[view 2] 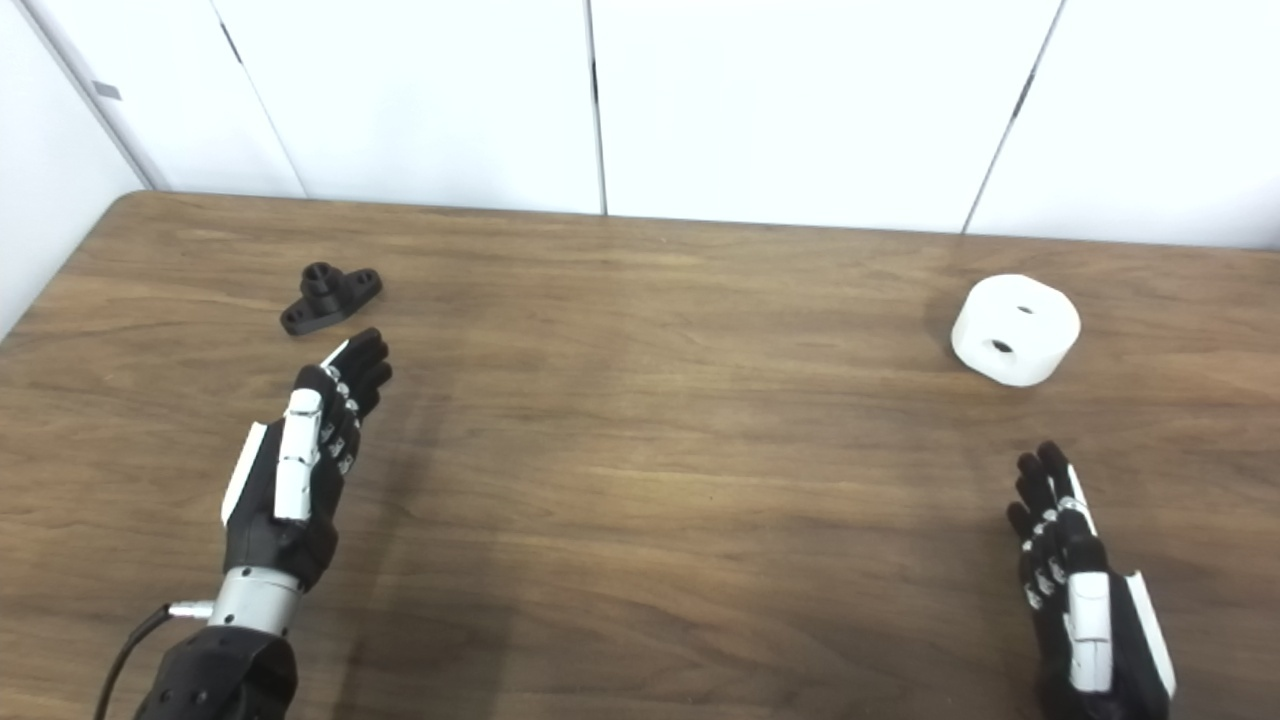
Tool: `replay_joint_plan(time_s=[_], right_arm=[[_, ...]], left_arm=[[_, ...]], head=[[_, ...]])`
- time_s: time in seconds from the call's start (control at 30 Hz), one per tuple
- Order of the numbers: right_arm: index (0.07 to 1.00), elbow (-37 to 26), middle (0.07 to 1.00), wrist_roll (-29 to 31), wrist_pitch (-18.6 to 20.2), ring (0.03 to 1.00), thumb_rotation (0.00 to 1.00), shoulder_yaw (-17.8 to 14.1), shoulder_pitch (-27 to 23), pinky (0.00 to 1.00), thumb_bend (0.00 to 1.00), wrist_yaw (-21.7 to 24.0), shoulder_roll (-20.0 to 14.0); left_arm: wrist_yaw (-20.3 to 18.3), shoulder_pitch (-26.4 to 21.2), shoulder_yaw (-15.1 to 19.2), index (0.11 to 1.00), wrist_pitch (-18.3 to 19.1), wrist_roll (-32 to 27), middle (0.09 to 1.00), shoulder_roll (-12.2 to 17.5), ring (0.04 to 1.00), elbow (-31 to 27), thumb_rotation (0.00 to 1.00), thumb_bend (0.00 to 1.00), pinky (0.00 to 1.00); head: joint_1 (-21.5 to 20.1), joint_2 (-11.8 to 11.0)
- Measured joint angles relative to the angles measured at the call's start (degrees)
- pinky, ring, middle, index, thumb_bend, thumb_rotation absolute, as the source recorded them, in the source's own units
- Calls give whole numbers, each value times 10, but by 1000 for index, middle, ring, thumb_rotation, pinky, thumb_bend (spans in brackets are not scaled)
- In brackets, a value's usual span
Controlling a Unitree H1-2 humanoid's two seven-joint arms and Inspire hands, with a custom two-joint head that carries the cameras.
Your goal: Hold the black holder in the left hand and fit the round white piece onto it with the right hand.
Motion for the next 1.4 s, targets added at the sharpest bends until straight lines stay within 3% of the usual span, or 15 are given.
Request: replay_joint_plan(time_s=[0.47,0.7,0.73,0.93,1.2,1.4], right_arm=[[984,2,980,0,-6,1000,1000,0,0,1000,597,0,0],[986,6,980,-1,-11,1000,1000,-2,0,1000,621,0,0],[989,7,983,0,-11,1000,1000,-3,0,1000,622,0,0],[1000,14,994,1,-16,1000,1000,-3,-1,1000,656,1,-1],[1000,7,991,-3,-10,1000,1000,-3,3,1000,759,1,-2],[942,8,929,-6,-14,965,992,-7,4,1000,629,-3,3]], left_arm=[[0,0,0,892,0,0,929,0,947,0,1000,487,995],[1,0,-4,890,0,3,921,0,934,0,1000,477,989],[1,0,-6,890,-1,6,921,0,933,0,1000,477,987],[5,0,-15,882,-2,23,915,-2,929,1,1000,471,969],[9,0,-27,873,-20,40,899,-3,909,18,1000,468,940],[10,0,-37,892,-24,46,918,-3,930,19,1000,465,951]], head=[[1,0],[37,-12],[60,-17],[103,-47],[120,-68],[121,-80]])
